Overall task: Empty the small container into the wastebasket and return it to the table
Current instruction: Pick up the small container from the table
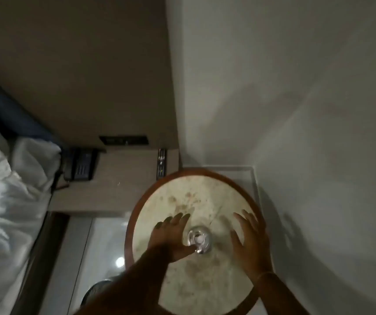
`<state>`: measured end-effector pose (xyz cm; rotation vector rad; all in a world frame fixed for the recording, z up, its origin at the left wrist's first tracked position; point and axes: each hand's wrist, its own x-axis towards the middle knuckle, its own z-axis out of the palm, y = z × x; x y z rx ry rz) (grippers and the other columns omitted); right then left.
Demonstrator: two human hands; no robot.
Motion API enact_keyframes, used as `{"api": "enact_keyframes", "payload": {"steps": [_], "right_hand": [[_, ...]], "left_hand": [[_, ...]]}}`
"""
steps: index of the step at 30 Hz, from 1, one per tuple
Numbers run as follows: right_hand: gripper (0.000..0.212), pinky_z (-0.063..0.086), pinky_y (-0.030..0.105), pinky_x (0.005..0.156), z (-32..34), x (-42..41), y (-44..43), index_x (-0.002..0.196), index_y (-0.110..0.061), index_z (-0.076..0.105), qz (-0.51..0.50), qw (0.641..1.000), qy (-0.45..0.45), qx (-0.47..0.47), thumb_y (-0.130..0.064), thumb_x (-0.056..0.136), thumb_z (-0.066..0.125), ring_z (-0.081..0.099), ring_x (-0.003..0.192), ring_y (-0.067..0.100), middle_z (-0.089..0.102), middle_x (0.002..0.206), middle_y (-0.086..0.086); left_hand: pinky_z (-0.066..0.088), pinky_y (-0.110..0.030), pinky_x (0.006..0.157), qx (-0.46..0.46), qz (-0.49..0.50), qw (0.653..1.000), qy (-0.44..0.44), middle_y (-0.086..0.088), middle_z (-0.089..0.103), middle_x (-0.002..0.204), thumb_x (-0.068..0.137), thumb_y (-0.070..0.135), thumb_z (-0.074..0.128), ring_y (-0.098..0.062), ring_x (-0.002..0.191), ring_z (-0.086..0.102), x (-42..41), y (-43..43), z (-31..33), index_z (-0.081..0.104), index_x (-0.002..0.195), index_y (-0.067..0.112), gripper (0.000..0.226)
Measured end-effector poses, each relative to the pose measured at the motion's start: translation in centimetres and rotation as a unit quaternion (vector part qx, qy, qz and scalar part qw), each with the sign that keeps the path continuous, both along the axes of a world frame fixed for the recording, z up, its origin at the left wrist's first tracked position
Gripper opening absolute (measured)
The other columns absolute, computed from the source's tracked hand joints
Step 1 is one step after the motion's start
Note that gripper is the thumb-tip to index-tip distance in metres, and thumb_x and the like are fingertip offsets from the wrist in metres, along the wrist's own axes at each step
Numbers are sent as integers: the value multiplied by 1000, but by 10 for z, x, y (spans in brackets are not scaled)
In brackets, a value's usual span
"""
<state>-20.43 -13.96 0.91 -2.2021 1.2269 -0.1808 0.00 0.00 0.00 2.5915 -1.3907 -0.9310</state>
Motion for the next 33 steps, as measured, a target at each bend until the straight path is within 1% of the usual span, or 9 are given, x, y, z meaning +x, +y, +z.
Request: {"api": "enact_keyframes", "payload": {"steps": [4,8,11,16,22,25,28,30,33], "right_hand": [[58,4,60,134,-89,-19,43,154,-28,56,-16,993,47,111,-48,102,44,28,164,17,46,171,-3],[47,9,65,133,-154,-35,73,156,-24,54,-29,989,40,140,-30,110,59,29,164,21,48,170,2],[49,17,69,132,-179,-41,81,155,-18,56,-54,987,35,144,-18,107,65,35,162,28,52,167,8],[44,40,62,126,-198,-47,77,149,-3,59,-103,984,-3,143,-12,107,66,50,151,35,59,158,20],[28,53,49,116,-192,-31,71,135,-14,71,-193,950,-90,227,-18,111,58,63,126,17,71,133,0],[36,55,49,114,-186,-12,71,142,-14,69,-274,885,-144,348,-30,114,54,68,129,24,75,138,7],[48,61,41,92,-179,6,79,140,-19,71,-356,738,-183,542,-50,114,46,76,124,27,84,125,8],[64,65,45,86,-179,8,85,139,-20,74,-353,660,-171,641,-69,105,49,81,115,30,84,127,12],[73,70,52,84,-180,17,102,129,-22,82,-307,625,-135,705,-81,91,61,81,113,34,81,133,16]], "left_hand": [[8,-60,132,78,-28,997,-5,0,0,184,81,78,72,-36,168,4,-13,-7,-87,-6,171,34,127],[-3,-75,126,74,-64,994,-41,-6,-9,183,75,70,85,-40,166,-13,-34,-19,-164,-11,170,29,142],[5,-78,125,65,-71,994,-42,-9,-1,182,74,59,91,-41,167,-4,-48,-31,-187,-6,170,29,139],[38,-70,115,27,-74,996,-45,-8,26,171,76,52,89,-38,155,28,-64,-40,-207,17,168,30,118],[48,-60,111,14,-28,1000,-3,-9,40,163,77,42,90,-40,145,40,-68,-34,-191,33,164,26,104],[50,-61,110,-36,3,999,36,-9,42,161,73,36,92,-40,142,42,-80,-15,-169,32,165,25,110],[55,-59,102,-75,-26,995,55,-11,44,159,73,36,91,-40,139,45,-87,16,-149,37,163,23,105],[56,-57,102,-77,-70,993,55,-12,44,160,76,39,91,-40,141,45,-90,35,-140,39,161,22,101],[52,-57,111,-70,-76,994,45,-13,39,167,78,35,92,-41,152,37,-92,70,-130,36,162,22,102]]}}
